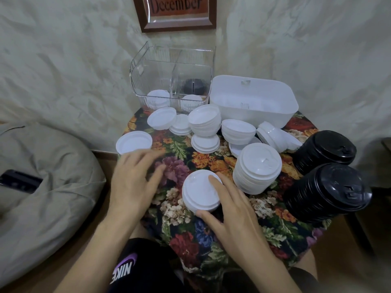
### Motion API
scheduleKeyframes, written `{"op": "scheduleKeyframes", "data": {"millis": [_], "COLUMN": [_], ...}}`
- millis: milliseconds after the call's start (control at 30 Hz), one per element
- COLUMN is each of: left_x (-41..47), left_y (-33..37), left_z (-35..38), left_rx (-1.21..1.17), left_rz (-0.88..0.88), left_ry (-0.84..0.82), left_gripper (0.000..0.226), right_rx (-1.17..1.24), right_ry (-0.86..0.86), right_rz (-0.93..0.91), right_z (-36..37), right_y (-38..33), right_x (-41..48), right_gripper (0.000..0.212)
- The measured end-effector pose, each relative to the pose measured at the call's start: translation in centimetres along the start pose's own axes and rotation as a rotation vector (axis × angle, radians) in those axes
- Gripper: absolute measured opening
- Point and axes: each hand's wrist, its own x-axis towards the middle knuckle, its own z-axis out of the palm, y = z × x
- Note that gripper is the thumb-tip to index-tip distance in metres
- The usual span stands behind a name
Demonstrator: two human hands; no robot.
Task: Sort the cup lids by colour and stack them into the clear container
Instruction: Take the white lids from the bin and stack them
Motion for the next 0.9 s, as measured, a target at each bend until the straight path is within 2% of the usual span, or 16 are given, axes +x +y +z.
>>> {"op": "scheduleKeyframes", "data": {"millis": [100, 200, 300, 367, 467, 600, 700, 800, 900], "left_x": [0.9, 1.2, 1.6, 1.8, 2.0, 2.2, 2.1, 1.7, 1.3], "left_y": [-3.6, -4.6, -3.5, -2.2, 0.2, 2.7, 3.5, 3.3, 2.8], "left_z": [1.1, 1.5, 1.1, 0.6, -0.1, -1.0, -1.2, -0.9, -0.2], "left_rx": [0.146, 0.138, 0.09, -0.023, -0.366, -0.837, -1.136, -1.19, -1.123], "left_rz": [-0.052, -0.093, -0.131, -0.174, -0.318, -0.421, -0.609, -0.728, -0.73], "left_ry": [-0.012, -0.075, -0.052, -0.017, 0.001, 0.031, 0.009, -0.102, -0.25], "left_gripper": [0.044, 0.036, 0.021, 0.012, 0.005, 0.011, 0.022, 0.02, 0.021], "right_rx": [0.036, 0.039, 0.029, 0.017, 0.018, 0.001, 0.018, 0.14, 0.17], "right_ry": [-0.004, -0.018, -0.029, -0.014, -0.011, -0.012, -0.031, -0.015, -0.028], "right_rz": [-0.015, -0.018, -0.02, -0.027, -0.02, -0.025, -0.017, 0.016, 0.055], "right_z": [0.0, 0.3, 0.4, 0.5, 0.7, 0.7, 0.6, 0.3, 0.0], "right_y": [-0.3, -0.5, -0.5, -0.4, -0.4, -0.4, -0.4, -0.4, -0.5], "right_x": [1.1, 2.1, 2.5, 2.5, 2.4, 2.4, 2.5, 2.6, 2.7], "right_gripper": [0.063, 0.062, 0.063, 0.064, 0.064, 0.064, 0.069, 0.086, 0.1]}}
